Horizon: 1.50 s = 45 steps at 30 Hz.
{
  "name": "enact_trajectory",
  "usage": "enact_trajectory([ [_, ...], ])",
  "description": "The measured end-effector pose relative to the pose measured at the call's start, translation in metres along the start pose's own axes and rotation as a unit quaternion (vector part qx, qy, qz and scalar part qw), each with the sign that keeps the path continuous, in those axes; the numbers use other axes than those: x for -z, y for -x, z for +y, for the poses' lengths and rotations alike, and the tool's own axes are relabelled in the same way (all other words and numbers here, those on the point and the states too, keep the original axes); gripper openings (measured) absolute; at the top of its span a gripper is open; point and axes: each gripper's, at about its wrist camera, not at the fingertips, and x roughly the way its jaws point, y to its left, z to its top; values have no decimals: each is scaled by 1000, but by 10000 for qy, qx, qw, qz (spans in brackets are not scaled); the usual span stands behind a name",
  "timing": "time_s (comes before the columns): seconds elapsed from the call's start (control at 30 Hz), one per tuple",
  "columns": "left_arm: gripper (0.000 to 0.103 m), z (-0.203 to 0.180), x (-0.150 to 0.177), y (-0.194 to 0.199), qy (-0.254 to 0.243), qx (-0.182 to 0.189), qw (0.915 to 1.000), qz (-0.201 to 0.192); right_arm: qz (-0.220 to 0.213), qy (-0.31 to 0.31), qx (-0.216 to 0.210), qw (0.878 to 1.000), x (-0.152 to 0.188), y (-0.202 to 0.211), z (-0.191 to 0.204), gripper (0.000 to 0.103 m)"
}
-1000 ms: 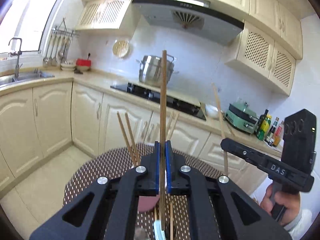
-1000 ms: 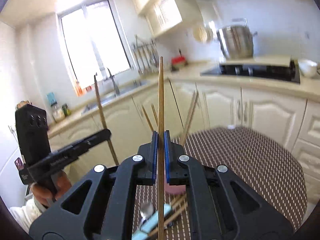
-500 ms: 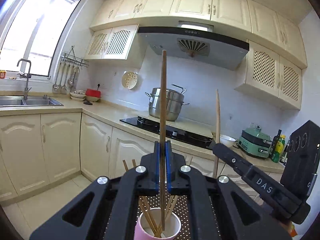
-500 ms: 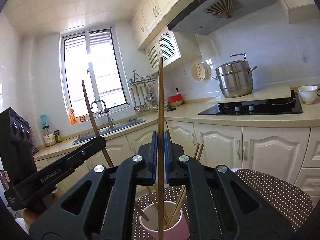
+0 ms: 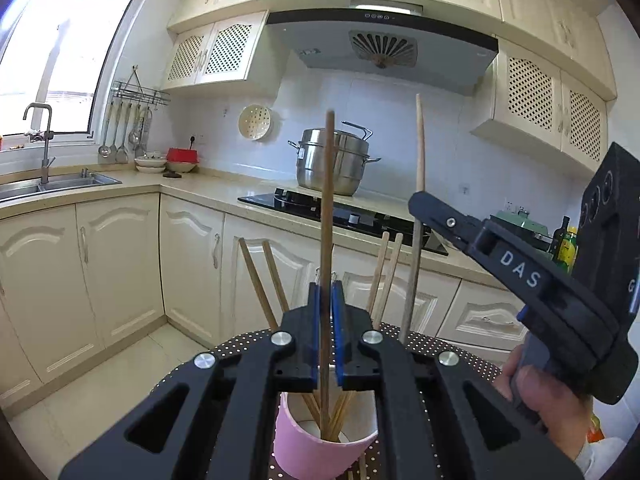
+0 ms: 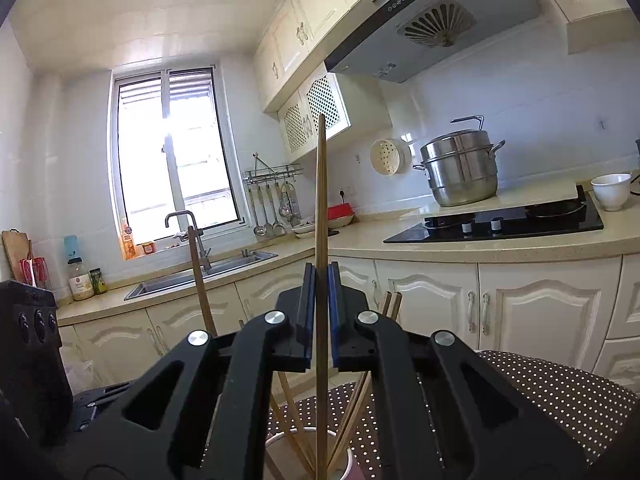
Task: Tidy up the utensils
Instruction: 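Lift both held chopsticks over the pink cup and drop them inside, then open both grippers and move them back toward the spoon and chopsticks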
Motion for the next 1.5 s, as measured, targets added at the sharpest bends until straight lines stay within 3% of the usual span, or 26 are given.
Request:
enact_trajectory([
  [0.03,8,0,1,1,-14,-1,10000,5,24,-9,7,10000,2,-1,1,7],
  [0.07,18,1,1,1,-5,27,10000,37,60,-30,5,10000,3,-3,1,7],
  [0.1,37,3,1,3,68,84,9999,67,70,-14,7,10000,5,-3,2,7],
  [0.17,45,9,1,9,212,81,9997,-11,127,61,36,9999,8,-5,5,7],
  [0.33,49,23,-1,31,317,-232,9992,-116,240,94,98,9996,19,1,8,7],
  [0.5,53,42,5,46,122,-1182,9929,-97,376,226,194,9988,29,9,16,7],
  [0.73,53,73,11,63,290,-1575,9870,124,582,387,330,9970,41,15,29,7],
  [1.13,53,94,16,86,322,-1501,9879,212,1192,563,525,9899,69,15,40,7],
  [1.5,62,91,22,95,331,-1406,9889,339,1261,508,537,9893,71,26,47,8],
])
